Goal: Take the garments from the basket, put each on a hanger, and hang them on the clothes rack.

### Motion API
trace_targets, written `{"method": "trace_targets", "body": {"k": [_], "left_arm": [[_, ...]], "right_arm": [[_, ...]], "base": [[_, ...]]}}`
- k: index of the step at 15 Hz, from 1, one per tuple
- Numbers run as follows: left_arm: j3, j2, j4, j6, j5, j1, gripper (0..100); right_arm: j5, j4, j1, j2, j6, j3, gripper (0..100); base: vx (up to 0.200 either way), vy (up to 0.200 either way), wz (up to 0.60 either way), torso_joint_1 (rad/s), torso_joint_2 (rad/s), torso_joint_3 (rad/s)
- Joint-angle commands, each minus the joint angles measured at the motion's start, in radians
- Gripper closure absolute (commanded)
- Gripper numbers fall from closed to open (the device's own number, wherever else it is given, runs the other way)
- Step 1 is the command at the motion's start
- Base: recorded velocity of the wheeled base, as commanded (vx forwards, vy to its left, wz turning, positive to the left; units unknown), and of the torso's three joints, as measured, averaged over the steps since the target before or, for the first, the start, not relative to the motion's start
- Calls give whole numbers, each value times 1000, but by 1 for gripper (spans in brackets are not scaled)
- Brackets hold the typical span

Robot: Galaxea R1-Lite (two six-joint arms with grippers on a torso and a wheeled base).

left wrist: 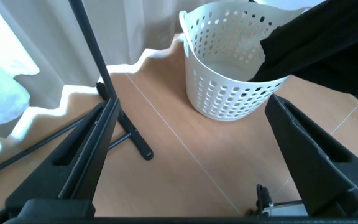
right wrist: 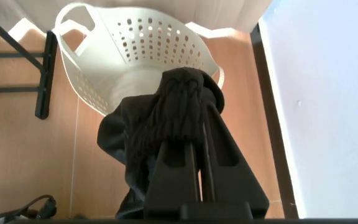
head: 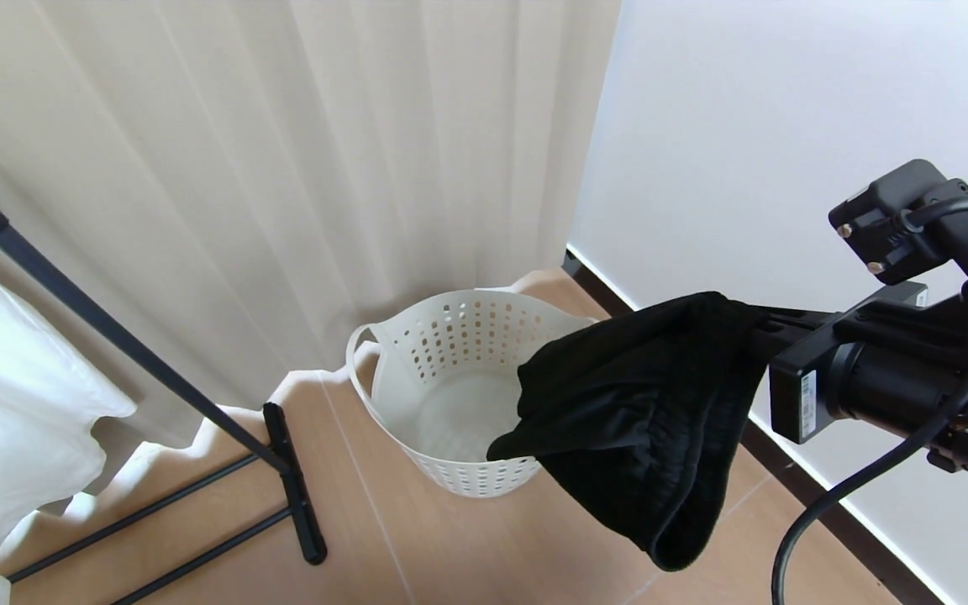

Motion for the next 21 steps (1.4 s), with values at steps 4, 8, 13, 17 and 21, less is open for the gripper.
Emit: {"method": "trace_targets", "body": {"k": [4, 8, 13, 17, 21], "left_arm": [[0, 1, -1, 0, 0, 0, 0], [0, 1, -1, 0, 0, 1, 0], [0, 1, -1, 0, 0, 0, 0], [0, 1, -1, 0, 0, 0, 0], [0, 1, -1, 0, 0, 0, 0]], "right_arm": [[6, -45, -2, 3, -3, 31, 100], [4, -43, -3, -6, -5, 32, 100], [4, -45, -2, -4, -7, 34, 100], [4, -43, -3, -3, -7, 37, 100], [4, -43, -3, -3, -7, 38, 100]], "base": [[0, 0, 0, 10, -267, -51], [0, 0, 0, 60, -433, -166], [0, 0, 0, 124, -470, -155], [0, 0, 0, 157, -487, -134], [0, 0, 0, 182, -511, -235]]}}
